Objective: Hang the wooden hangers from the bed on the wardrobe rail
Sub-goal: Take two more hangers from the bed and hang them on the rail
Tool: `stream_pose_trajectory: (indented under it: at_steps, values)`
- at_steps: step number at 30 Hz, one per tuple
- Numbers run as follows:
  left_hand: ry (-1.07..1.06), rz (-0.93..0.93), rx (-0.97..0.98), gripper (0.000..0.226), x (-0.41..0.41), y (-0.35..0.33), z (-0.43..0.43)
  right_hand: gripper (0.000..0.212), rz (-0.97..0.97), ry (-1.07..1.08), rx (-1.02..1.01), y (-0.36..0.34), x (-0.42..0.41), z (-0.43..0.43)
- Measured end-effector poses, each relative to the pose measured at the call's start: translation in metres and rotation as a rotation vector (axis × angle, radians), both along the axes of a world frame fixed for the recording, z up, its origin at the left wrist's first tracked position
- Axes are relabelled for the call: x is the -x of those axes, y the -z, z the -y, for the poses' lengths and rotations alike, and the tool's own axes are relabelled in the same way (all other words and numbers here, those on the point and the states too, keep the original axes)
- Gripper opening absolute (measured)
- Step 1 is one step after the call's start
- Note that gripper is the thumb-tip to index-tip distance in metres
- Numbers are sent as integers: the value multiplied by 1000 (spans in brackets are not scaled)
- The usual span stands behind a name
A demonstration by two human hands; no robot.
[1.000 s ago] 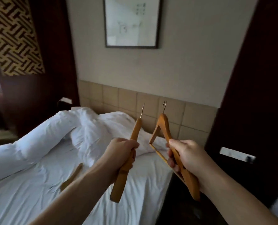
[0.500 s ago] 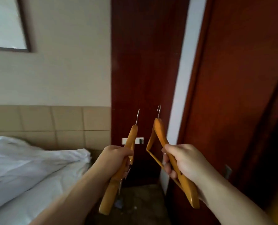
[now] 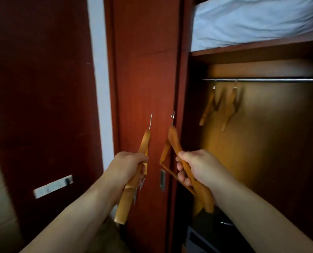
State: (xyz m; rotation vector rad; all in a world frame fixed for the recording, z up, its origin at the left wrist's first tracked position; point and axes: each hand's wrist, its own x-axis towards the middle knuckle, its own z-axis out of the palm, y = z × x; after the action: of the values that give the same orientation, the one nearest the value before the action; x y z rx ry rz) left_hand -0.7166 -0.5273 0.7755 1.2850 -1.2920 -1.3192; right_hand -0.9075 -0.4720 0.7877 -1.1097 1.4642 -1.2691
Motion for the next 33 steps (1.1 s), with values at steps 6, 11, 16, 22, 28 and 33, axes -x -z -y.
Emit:
stream_pose_trajectory:
  at_steps: [6, 11, 16, 22, 28, 33]
  values:
    - [261, 5, 43, 29, 45, -10, 4, 23, 51, 202, -19, -12, 21, -33]
    - [464, 26, 45, 33, 93, -9, 3, 28, 84, 336, -56, -8, 53, -53]
    - [559, -5, 80, 26, 154, -12, -1, 27, 91, 422, 33, -8, 100, -62]
    - [490, -79, 127, 27, 236, -30, 26, 28, 67, 531, 97, -18, 166, -46]
    - [405, -106, 155, 27, 293, -53, 74, 28, 86, 610, 131, -34, 215, 12]
    - [433, -150, 180, 28, 328, -79, 128, 27, 51, 647, 138, -58, 241, 65]
